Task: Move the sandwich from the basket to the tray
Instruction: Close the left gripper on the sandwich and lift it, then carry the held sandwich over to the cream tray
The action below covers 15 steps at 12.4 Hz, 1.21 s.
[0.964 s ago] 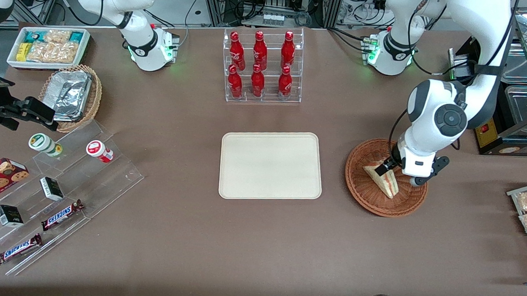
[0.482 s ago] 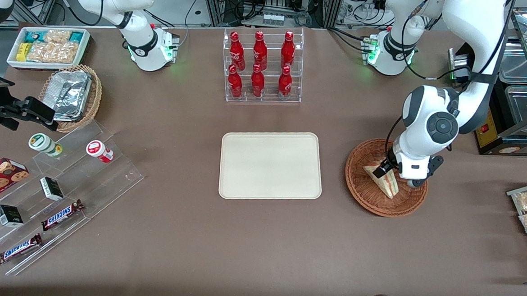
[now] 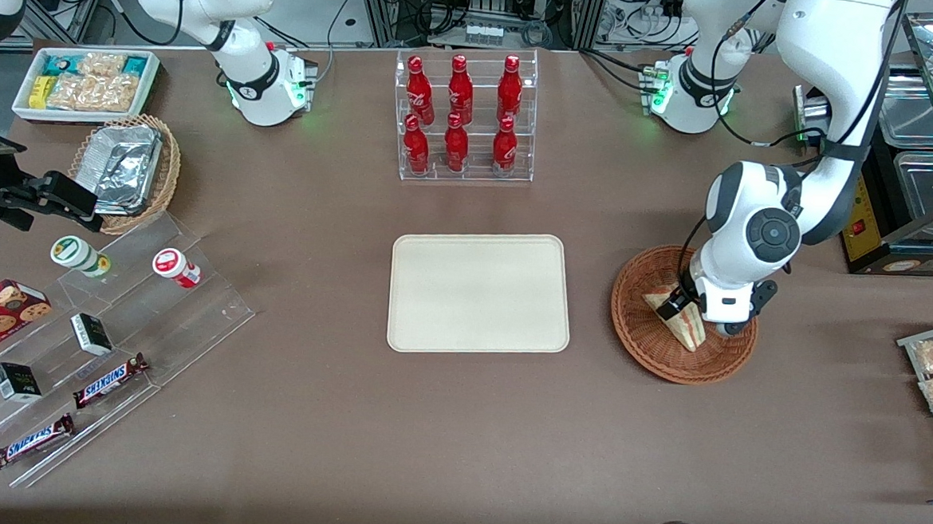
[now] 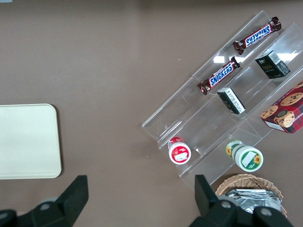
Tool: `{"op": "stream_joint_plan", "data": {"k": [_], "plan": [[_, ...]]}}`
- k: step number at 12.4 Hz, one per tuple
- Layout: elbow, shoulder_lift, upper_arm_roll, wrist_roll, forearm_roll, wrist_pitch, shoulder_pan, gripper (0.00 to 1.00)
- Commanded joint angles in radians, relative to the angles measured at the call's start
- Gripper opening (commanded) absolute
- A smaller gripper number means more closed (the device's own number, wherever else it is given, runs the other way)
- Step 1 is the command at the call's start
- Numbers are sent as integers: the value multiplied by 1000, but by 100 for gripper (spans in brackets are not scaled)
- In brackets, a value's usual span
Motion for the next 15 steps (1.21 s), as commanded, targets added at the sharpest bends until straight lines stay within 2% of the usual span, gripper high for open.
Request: {"op": "stream_joint_plan", "data": {"k": [1,3,4,5,6,8,10,13,15], "plan": [[-10,10,8,-19,-14,35,-11,96],[-10,10,8,-51,-14,32,-11,58],[-9,7,8,-53,-14,26,-11,32],[-9,4,8,-51,-14,23,-11,16],[-7,2,8,-45,-14,23,-11,12],[11,-9,8,-42,-14,12,-11,11],[81,-22,8,-34,-11,-113,-12,11],[180,-22,-1,170,0,-311,-40,11],[253,-15,-20,241,0,-414,-52,8]]}}
